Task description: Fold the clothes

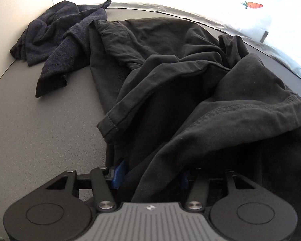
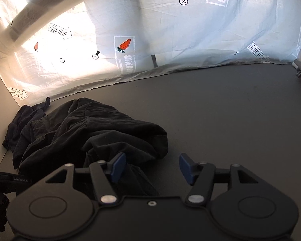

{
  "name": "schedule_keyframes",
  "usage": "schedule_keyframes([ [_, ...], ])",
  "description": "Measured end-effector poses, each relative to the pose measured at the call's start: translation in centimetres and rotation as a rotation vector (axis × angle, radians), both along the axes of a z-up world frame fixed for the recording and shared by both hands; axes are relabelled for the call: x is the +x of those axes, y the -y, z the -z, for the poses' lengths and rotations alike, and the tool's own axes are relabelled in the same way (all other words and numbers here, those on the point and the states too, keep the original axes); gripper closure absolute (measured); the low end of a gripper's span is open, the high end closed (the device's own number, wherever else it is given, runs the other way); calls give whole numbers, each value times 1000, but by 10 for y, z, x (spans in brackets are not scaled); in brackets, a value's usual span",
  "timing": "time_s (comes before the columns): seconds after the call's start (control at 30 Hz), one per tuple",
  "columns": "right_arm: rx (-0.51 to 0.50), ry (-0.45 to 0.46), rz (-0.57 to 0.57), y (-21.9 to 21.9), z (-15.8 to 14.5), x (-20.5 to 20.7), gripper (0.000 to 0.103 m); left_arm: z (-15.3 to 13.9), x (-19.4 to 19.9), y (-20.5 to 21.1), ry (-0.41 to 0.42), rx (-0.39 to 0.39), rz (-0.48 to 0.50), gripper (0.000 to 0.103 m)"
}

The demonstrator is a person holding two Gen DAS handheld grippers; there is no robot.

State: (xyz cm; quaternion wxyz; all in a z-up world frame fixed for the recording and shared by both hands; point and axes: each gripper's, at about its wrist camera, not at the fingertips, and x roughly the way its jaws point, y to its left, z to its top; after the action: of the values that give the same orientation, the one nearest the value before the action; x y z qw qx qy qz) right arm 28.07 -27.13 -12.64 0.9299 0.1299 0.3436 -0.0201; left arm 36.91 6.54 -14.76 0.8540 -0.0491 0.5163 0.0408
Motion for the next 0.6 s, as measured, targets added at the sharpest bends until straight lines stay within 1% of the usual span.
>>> schedule_keyframes([
  [0.13, -1, 7, -3, 6, -2, -9, 36, 2, -5, 13, 1, 52, 20, 46],
  [0.3, 34, 8, -47, 13, 0, -14, 33, -1, -15, 20, -9, 67, 41, 46],
  [0.37, 77, -11, -107, 16, 5, -12, 26, -2, -21, 18, -5, 64, 40, 46],
  [0.4, 88, -26, -143, 14, 9, -11, 19, -3, -24, 17, -2, 61, 36, 46],
  [0.47, 110, -57, -214, 10, 18, -9, 19, -5, -31, 15, 5, 62, 22, 46],
  [0.53, 54, -93, -257, -2, 29, -4, 19, -8, -39, 12, 17, 75, 1, 46],
  [0.6, -5, -128, -299, -15, 40, 1, 19, -10, -48, 8, 26, 69, -21, 46],
])
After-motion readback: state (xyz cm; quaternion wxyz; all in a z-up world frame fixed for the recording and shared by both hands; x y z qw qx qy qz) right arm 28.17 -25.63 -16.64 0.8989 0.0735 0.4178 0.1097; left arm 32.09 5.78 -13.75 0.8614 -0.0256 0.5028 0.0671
